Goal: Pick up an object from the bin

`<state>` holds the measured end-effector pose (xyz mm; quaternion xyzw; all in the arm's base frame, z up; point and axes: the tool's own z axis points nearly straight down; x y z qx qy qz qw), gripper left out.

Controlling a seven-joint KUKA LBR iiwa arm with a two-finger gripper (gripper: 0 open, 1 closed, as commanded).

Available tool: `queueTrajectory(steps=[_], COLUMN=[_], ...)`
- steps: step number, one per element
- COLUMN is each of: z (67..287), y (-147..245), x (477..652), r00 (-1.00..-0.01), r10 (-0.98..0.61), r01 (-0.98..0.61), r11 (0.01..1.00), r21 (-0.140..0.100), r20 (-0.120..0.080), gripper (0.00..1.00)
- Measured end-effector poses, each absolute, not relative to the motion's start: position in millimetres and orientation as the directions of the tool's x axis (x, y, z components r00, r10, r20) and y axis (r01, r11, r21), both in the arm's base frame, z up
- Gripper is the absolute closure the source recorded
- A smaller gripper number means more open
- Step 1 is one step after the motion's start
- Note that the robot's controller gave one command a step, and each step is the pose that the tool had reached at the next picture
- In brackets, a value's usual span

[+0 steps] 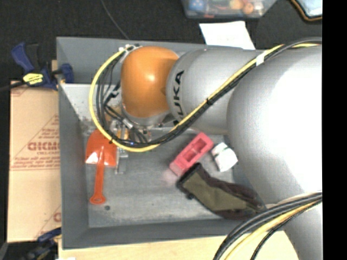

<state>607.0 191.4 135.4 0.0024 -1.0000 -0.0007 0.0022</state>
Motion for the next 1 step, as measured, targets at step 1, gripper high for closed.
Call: queueTrajectory(steps=[1], z=[140.7], y=[190.4], x=[608.9], r00=[-1.0], r10=[0.0], r01=[0.0], r11=[1.0], r21=[0.003], r20=[-0.003], gripper=[0.0])
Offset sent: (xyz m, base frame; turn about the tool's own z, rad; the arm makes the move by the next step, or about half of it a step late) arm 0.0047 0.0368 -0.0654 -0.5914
